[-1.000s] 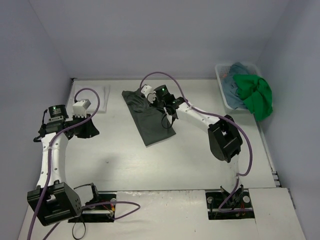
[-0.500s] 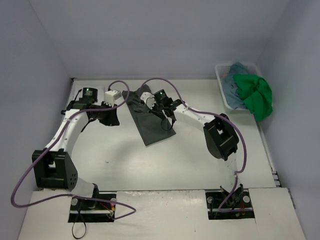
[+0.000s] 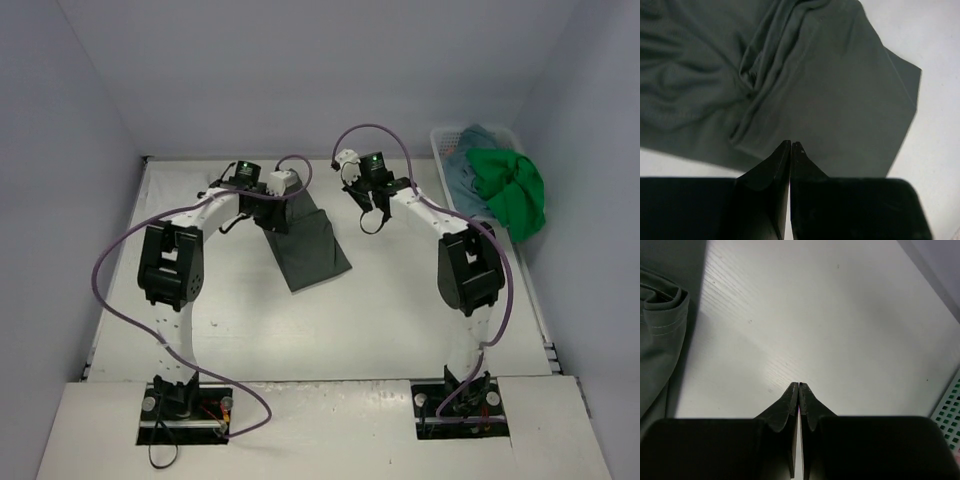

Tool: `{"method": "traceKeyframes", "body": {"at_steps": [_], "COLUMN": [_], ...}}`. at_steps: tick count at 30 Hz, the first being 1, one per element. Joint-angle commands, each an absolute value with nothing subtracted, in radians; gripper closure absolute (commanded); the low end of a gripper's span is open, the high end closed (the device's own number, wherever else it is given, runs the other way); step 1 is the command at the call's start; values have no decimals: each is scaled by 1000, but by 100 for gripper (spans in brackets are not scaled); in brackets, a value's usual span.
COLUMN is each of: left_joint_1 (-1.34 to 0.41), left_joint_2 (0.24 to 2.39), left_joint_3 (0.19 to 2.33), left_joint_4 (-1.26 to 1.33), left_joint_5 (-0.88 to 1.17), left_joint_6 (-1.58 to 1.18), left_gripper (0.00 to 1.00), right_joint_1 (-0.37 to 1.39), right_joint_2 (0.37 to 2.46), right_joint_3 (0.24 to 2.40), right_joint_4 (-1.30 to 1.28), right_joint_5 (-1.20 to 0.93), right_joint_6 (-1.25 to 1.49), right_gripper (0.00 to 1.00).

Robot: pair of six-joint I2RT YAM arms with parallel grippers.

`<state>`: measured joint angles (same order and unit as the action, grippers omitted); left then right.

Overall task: Fold and stack the t-shirts
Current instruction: Fold the tshirt

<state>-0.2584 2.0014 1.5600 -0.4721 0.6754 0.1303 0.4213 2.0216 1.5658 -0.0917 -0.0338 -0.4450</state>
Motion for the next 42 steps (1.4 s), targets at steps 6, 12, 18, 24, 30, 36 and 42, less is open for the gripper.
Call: {"method": "traceKeyframes", "body": {"at_steps": [6,12,18,24,30,36,42], "left_joint_1": [-262,-262,-265,-264,-264,-261,-256], "left_joint_2": [2080,2051,2065,2031,1988,1960,1993], "left_joint_3": [1693,1668,1674,1674,1687,1669,1670], "left_joint_4": [-477,-480,-512,-506,-528,-525,-522], "left_joint_5": [669,649,681,647,631,578,554], "left_joint_6": [107,121,135,143,155,184,198], "left_gripper": [100,90,90,70,62,61,61], "right_joint_1": [425,426,426,428,430,434,437], "right_joint_2": [1898,1901,1899,1904,1914,1913,1910], "right_joint_3": [1552,1549,1542,1543,1545,1542,1540], "right_joint_4": [-75,-75,-78,-86,-87,-89,-91], "right_joint_5": [-115,-143,-156,-172,-175,-175,-184], "right_joint_6": [-425,-423,-425,-431,-434,-434,-436], "right_gripper": [100,100,100,100,100,100,100]}}
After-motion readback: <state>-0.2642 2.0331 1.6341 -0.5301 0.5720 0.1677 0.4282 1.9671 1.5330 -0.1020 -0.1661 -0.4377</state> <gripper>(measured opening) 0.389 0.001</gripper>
